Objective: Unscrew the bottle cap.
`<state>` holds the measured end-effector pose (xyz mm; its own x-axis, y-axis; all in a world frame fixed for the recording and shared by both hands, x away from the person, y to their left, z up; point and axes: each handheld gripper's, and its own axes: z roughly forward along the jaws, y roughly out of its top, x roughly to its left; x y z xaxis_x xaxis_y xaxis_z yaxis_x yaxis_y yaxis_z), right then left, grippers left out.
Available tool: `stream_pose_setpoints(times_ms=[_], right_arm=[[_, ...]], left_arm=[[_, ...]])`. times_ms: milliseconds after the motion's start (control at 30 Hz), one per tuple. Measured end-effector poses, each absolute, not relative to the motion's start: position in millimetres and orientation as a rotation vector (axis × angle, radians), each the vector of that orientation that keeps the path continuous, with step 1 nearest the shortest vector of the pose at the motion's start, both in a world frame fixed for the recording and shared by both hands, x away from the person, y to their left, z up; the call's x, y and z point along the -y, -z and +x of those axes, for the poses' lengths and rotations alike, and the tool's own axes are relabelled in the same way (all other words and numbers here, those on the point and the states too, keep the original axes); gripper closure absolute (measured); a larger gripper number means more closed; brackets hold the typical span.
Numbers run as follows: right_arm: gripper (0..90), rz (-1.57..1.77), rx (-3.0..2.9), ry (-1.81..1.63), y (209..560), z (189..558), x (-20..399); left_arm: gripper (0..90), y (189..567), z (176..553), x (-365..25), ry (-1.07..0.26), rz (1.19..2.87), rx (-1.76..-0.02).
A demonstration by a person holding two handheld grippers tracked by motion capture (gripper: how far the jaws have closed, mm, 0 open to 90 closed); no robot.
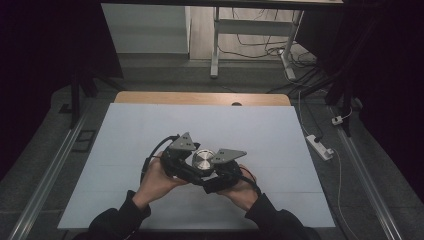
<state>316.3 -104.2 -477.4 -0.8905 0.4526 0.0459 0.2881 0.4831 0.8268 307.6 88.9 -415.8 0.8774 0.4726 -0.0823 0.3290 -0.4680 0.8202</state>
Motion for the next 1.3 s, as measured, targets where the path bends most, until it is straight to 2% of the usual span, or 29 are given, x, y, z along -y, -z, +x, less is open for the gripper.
stream_pose_setpoints(times_ms=[100,200,333,533,633,1000,1300], right_arm=[[14.9,0.583,-2.579,-1.382,476.6,316.7,105.5],[14.9,0.502,-2.612,-1.393,476.7,314.4,104.2],[14.9,0.411,-2.651,-1.412,476.6,308.9,99.1],[14.9,0.375,-2.67,-1.393,477.6,303.3,94.8],[14.9,0.393,-2.664,-1.383,478.3,304.6,95.1],[14.9,0.616,-2.574,-1.317,481.3,314.3,99.9],[14.9,0.652,-2.545,-1.326,479.8,315.4,101.0]], left_arm=[[2.7,411.0,312.5,-104.1,-0.114,2.103,-0.491],[4.3,412.1,315.0,-114.7,-0.06,2.132,-0.377],[8.3,418.1,315.2,-114.8,0.003,2.171,-0.262],[18.7,425.6,314.9,-109.3,0.003,2.209,-0.232],[19.5,426.3,314.6,-108.5,-0.029,2.195,-0.265],[20.6,429.4,311.3,-88.2,-0.163,2.136,-0.562],[20.7,426.7,308.0,-85.1,-0.202,2.114,-0.616]])
